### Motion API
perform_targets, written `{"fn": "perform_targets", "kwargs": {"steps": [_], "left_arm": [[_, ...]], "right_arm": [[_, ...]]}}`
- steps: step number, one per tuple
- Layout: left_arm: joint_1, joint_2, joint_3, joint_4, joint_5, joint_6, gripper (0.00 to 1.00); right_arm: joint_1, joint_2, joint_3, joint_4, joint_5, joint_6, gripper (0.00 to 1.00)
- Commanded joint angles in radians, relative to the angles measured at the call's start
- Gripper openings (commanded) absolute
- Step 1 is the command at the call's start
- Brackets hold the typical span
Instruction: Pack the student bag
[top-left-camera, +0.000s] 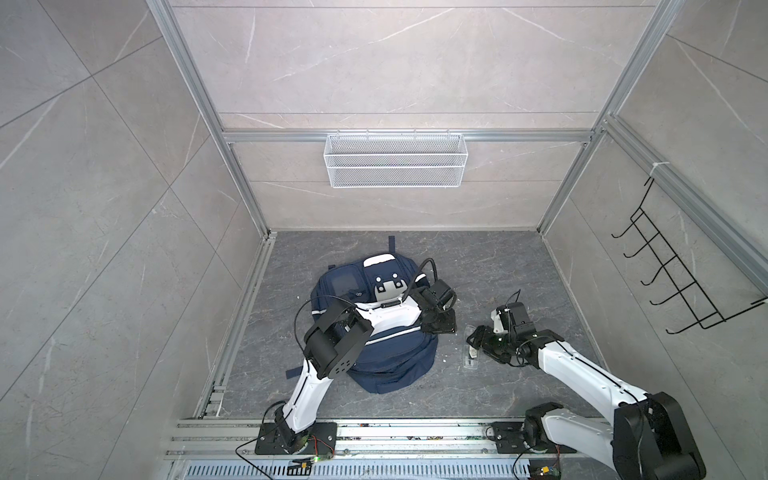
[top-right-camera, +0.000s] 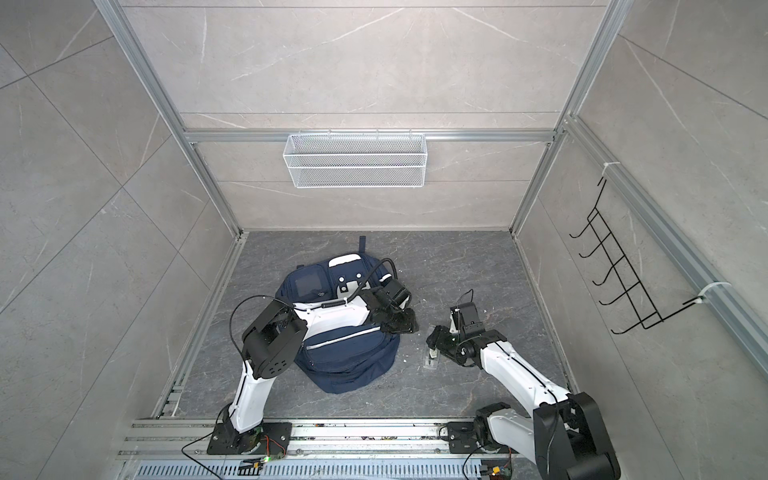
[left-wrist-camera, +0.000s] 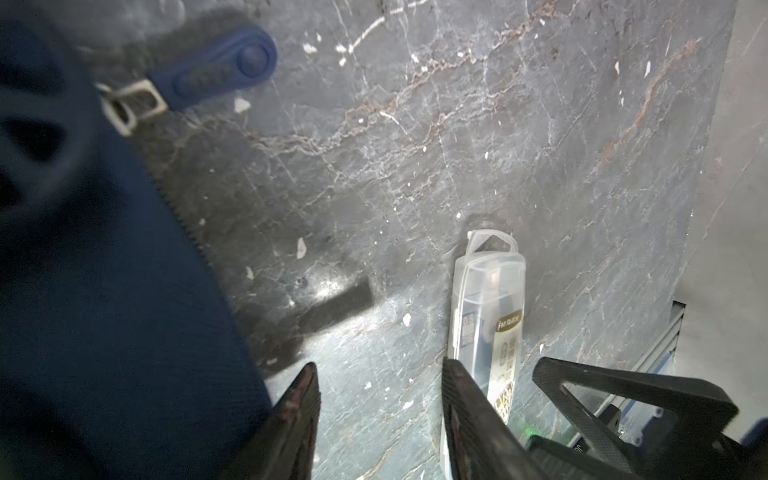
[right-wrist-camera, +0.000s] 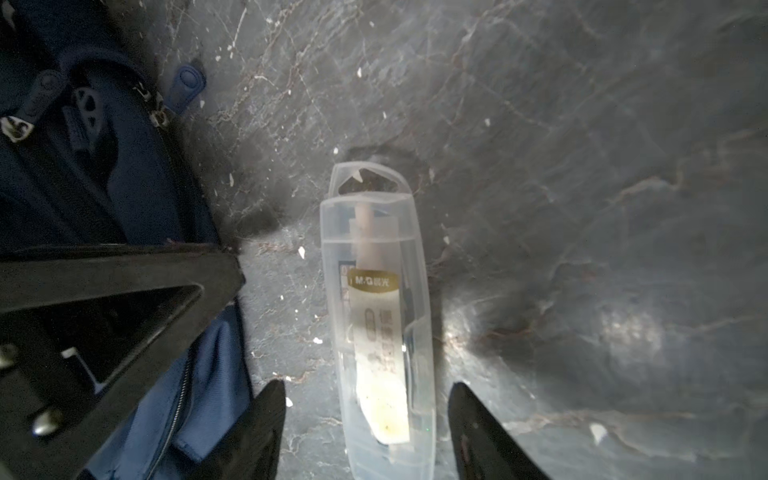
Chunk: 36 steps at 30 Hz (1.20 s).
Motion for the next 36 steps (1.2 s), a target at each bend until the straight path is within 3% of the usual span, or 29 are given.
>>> {"fn": "perform_targets", "kwargs": {"steps": [1,9,15,36], "left_arm": [[-0.022,-0.039,-0.027,-0.003,0.061,-0.018,0.48],[-0.039,-0.051,-0.065,0.058,0.089,-0.050,0.44],[-0.053,-0.064,-0.093,0.110,0.130,-0.063,0.44],[-0.064,-0.074,-0.171,0.224,0.167,-0.118,0.41]], "right_arm": [[-0.017,0.016,-0.028,0.048,-0.065,0.008,0.61],[-0.049,0.010,-0.046,0.031,-0.059,0.008,0.58],[-0.062,0.030,-0.077,0.054,-0.065,0.021,0.65],[-0.065,0.044,-0.118,0.117,-0.092,0.039,0.62]]}}
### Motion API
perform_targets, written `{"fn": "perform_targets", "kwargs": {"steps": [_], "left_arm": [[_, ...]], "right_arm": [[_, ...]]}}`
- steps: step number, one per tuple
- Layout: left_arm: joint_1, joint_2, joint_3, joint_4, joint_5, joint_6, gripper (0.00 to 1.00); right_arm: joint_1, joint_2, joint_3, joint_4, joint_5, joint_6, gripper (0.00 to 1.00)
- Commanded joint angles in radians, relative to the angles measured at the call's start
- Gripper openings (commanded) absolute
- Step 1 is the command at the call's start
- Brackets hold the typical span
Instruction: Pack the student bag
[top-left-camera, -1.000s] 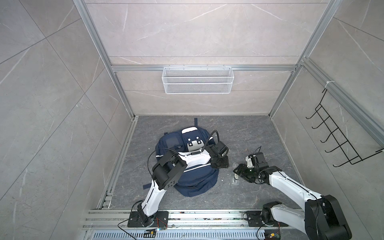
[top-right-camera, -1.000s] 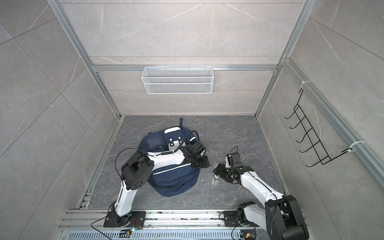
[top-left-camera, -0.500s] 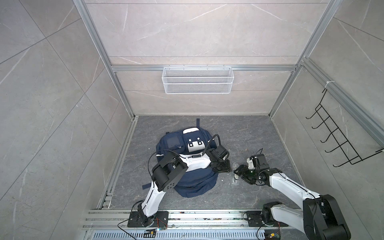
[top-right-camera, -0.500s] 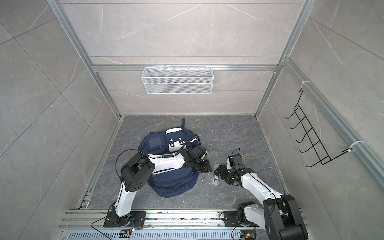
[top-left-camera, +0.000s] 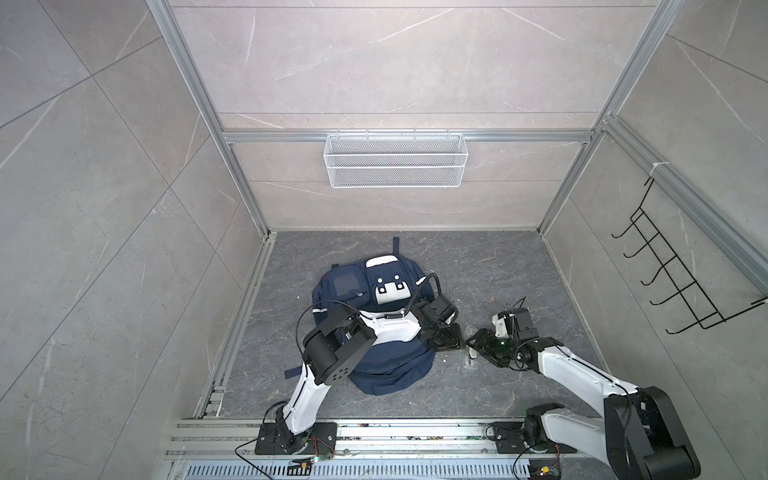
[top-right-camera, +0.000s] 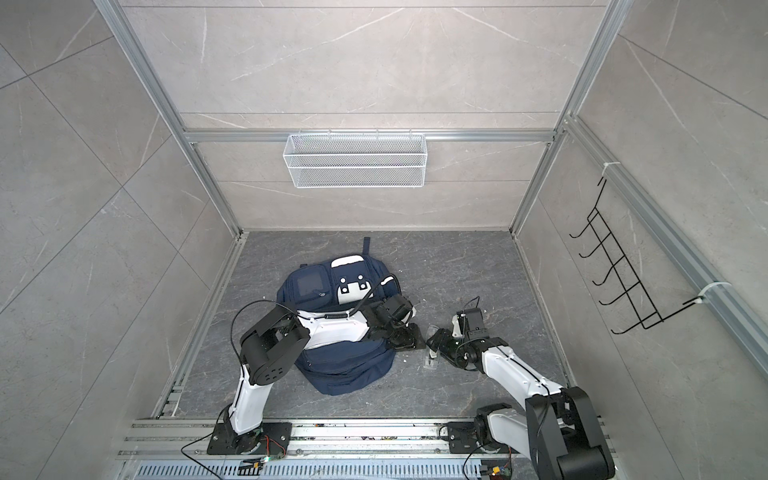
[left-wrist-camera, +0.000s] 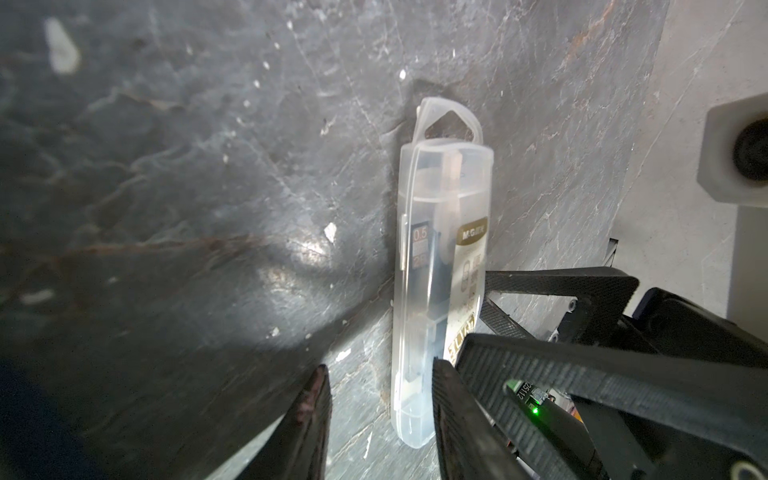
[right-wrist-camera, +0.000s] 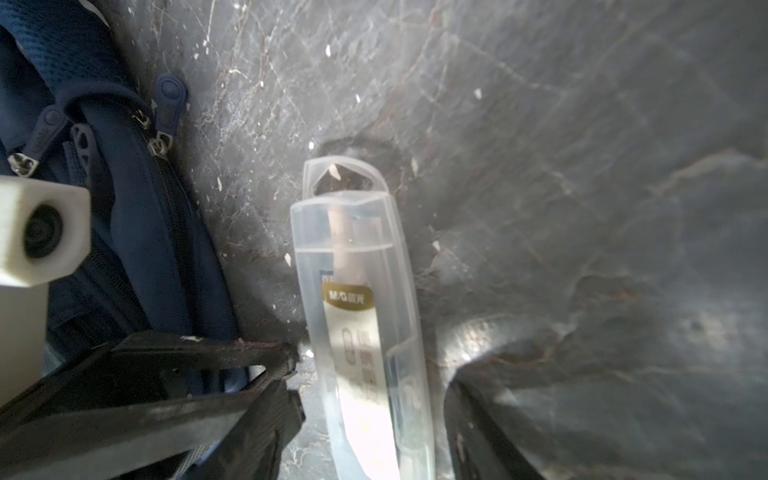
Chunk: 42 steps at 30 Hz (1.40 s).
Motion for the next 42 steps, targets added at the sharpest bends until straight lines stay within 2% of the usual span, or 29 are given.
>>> {"fn": "perform_targets", "kwargs": {"steps": [1,11,22,24,29,35,38,42], "left_arm": [[-0.005,-0.041,-0.014,0.019,0.017,-0.018,0.39],[-0.004,-0.036,-0.002,-0.014,-0.006,-0.012,0.33],[-0.001,-0.014,0.029,-0.029,-0.006,-0.013,0.15],[0.001,-0.018,0.034,-0.036,-0.010,-0.011,0.15],[0.002,-0.038,0.055,-0.075,-0.029,0.014,0.24],[-0.006,-0.035,0.152,-0.212,-0.103,0.086,0.48],[-0.015,-0.016,0.214,-0.264,-0.126,0.110,0.53],[-0.028,0.050,0.352,-0.379,-0.160,0.144,0.54]], "right_arm": [[-0.003,0.012,-0.033,-0.015,0.001,0.017,0.62],[-0.002,0.012,-0.058,0.021,0.003,0.038,0.59],[-0.007,0.015,-0.067,0.045,-0.011,0.044,0.54],[-0.007,0.017,-0.066,0.045,-0.012,0.045,0.53],[-0.008,-0.037,-0.066,0.006,0.005,0.051,0.54],[-0.013,-0.147,-0.034,-0.107,0.065,0.051,0.61],[-0.018,-0.194,-0.009,-0.177,0.121,0.049,0.63],[-0.019,-0.266,0.038,-0.305,0.258,0.054,0.63]]}}
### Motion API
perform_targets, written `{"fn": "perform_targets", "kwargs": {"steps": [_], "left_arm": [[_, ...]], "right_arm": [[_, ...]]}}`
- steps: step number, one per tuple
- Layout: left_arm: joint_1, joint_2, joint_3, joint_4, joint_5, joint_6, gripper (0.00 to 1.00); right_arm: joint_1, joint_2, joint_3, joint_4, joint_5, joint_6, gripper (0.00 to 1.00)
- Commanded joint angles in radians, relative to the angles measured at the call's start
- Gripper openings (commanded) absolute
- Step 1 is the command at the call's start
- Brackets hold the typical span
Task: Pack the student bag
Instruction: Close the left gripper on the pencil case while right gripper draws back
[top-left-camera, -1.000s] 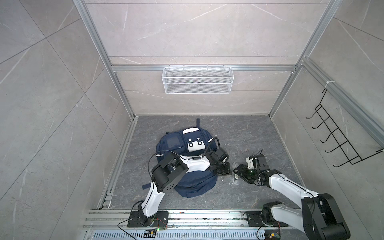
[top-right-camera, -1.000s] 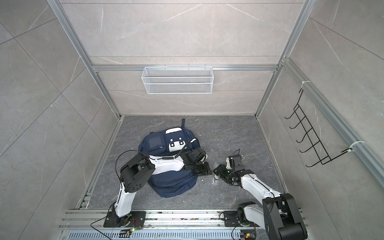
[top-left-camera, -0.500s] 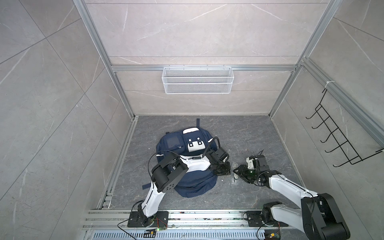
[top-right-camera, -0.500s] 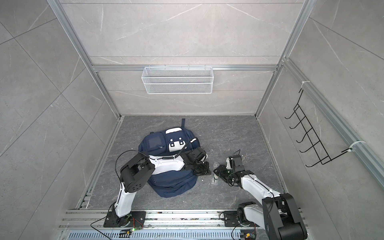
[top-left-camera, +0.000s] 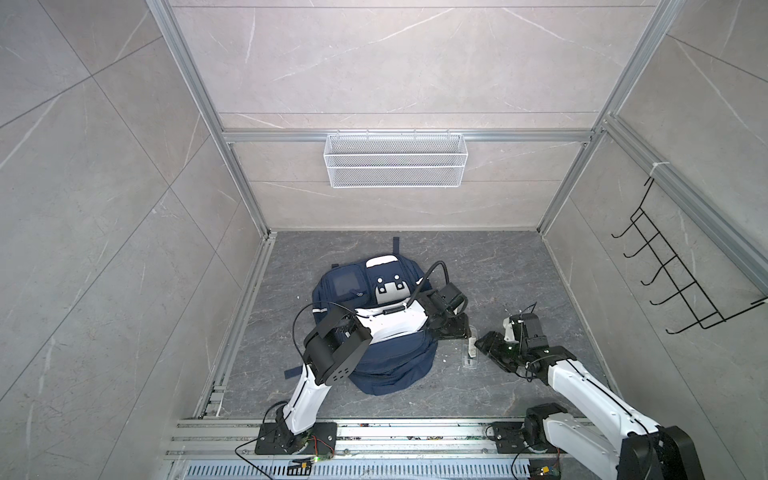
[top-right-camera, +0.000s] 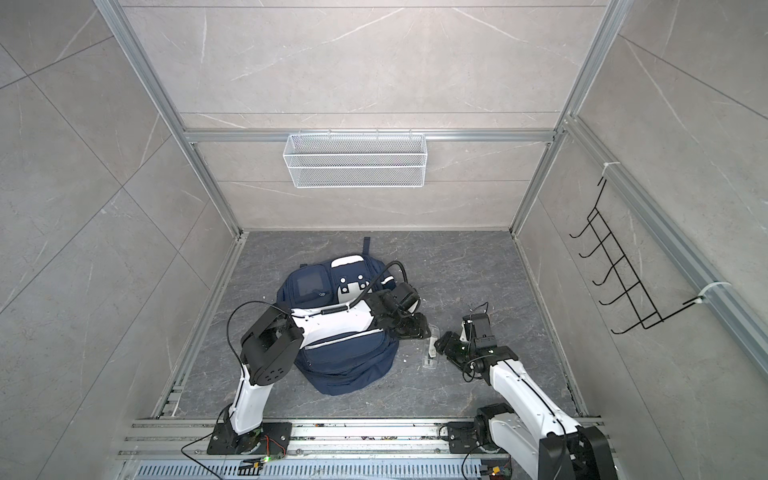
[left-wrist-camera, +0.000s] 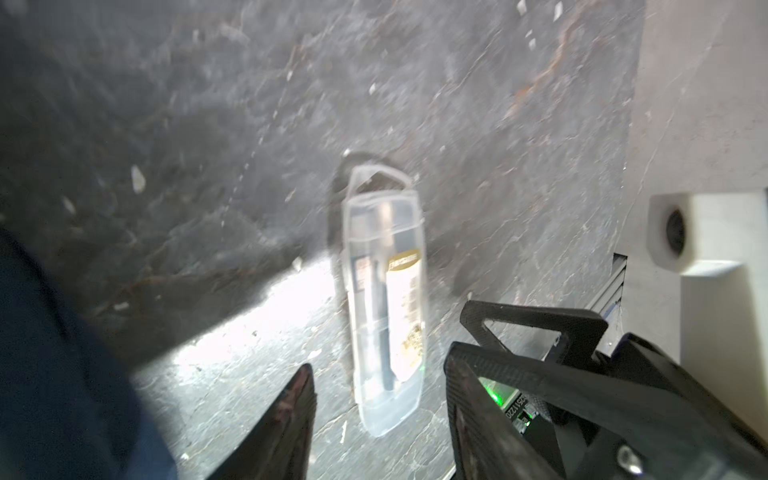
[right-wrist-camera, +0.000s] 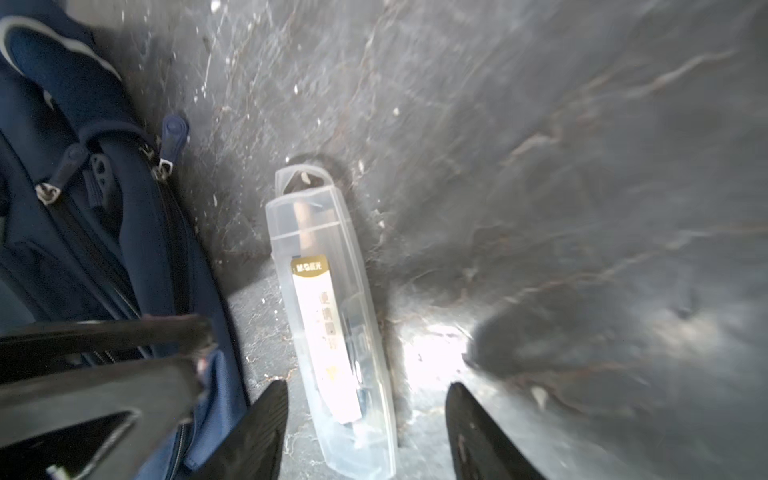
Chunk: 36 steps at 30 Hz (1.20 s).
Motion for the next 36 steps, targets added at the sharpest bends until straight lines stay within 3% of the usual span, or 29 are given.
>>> {"fn": "perform_targets", "kwargs": {"steps": [1,4,11,12,13,14,36], "left_arm": [[-0.018,0.060,0.137,-0.150,-0.060,0.069,0.54],[-0.029,0.126,0.253,-0.261,-0.109,0.102,0.54],[-0.054,0.280,0.487,-0.476,-0.203,0.153,0.58],[-0.058,0.298,0.513,-0.502,-0.219,0.157,0.66],[-0.059,0.309,0.530,-0.517,-0.231,0.160,0.67],[-0.061,0.320,0.544,-0.529,-0.234,0.159,0.71],[-0.101,0.433,0.687,-0.568,-0.240,0.124,0.70]], "right_arm": [[-0.005,-0.057,0.059,-0.163,0.156,0.005,0.63],[-0.010,-0.102,0.077,-0.221,0.224,0.005,0.63],[-0.014,-0.127,0.074,-0.226,0.256,0.016,0.65],[-0.014,-0.127,0.071,-0.223,0.258,0.015,0.65],[-0.014,-0.127,0.069,-0.220,0.259,0.015,0.65],[-0.014,-0.127,0.067,-0.217,0.260,0.015,0.65],[-0.014,-0.173,0.047,-0.213,0.352,0.044,0.66]]}}
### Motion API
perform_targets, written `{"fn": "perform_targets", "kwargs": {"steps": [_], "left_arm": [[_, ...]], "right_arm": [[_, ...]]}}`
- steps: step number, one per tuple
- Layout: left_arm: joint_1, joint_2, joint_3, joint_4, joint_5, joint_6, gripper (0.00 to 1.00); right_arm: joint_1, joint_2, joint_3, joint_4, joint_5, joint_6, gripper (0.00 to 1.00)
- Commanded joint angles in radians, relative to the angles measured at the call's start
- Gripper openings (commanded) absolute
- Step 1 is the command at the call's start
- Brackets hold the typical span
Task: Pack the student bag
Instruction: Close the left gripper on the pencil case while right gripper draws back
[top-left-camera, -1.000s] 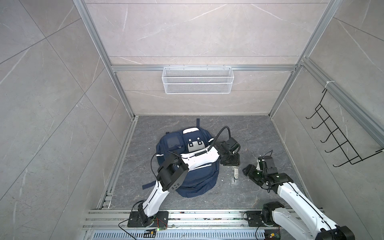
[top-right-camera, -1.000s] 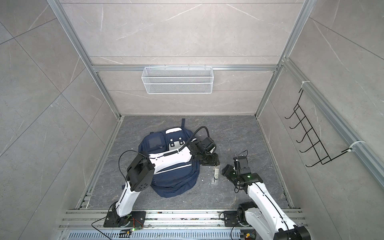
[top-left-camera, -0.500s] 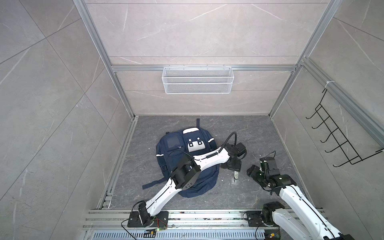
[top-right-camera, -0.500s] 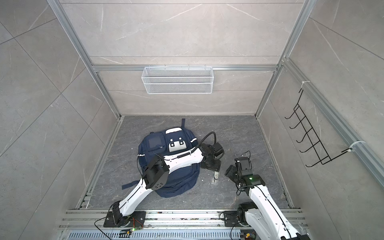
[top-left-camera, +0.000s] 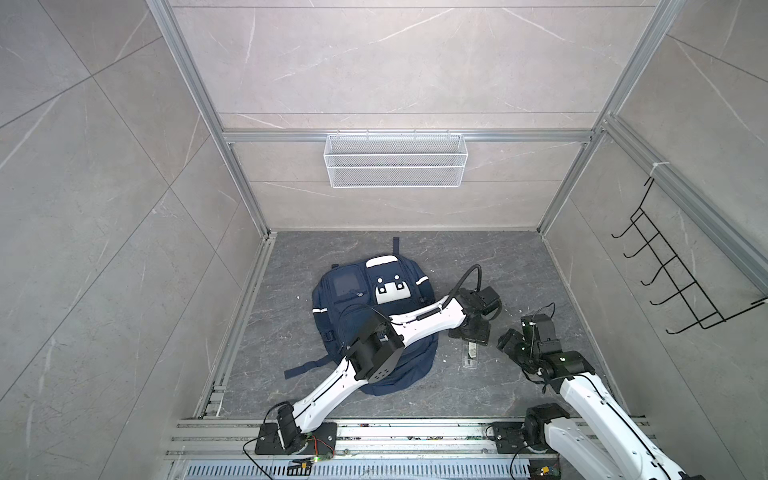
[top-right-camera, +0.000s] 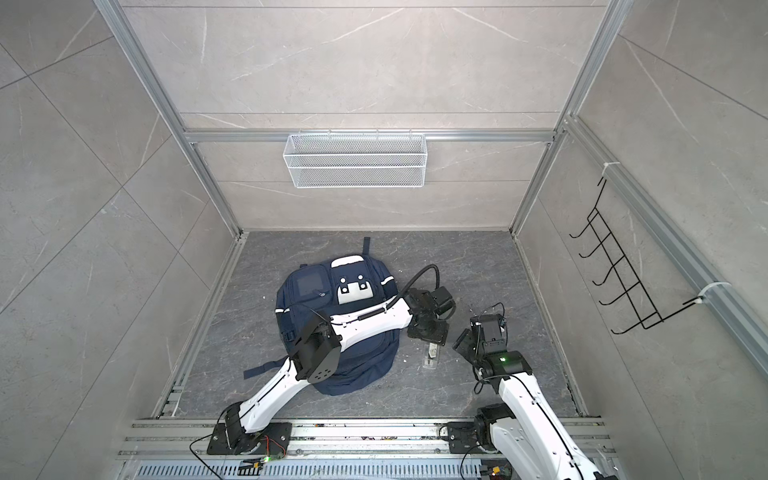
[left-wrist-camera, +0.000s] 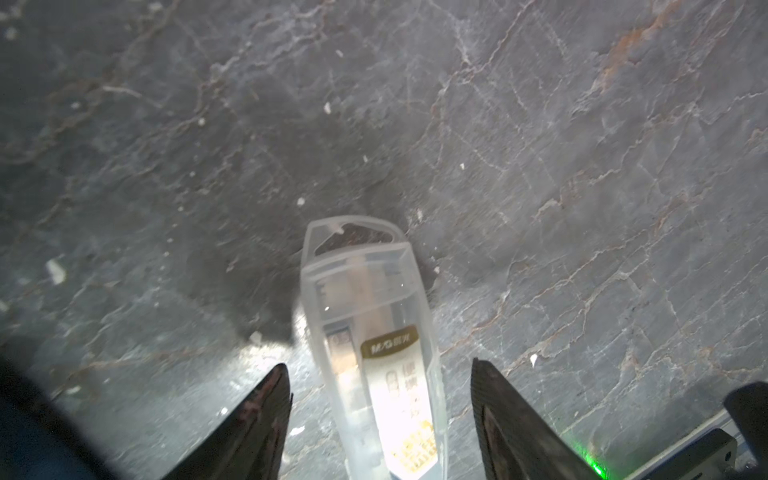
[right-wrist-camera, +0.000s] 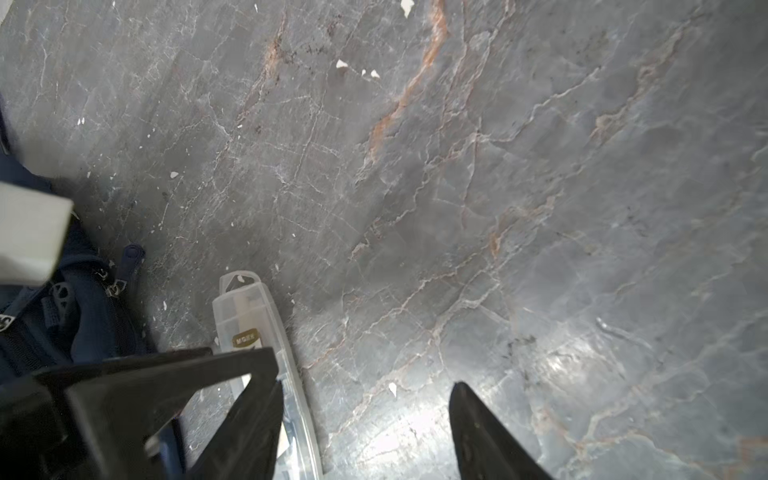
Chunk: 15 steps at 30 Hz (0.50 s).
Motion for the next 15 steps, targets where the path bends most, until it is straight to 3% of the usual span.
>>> {"fn": "perform_targets", "kwargs": {"steps": [1,15], "left_arm": [[-0.008,0.033,0.038,-0.055,-0.029,-0.002,0.70],[-0.023,0.061,0.077,-0.139,-0.144,0.018,0.63]], "right_arm": [[-0.003,-0.012,-0.013,-0.022,0.024,0.016,0.66],[-0.004,-0.023,-0.014,-0.022,0.026,0.016,0.66]]}}
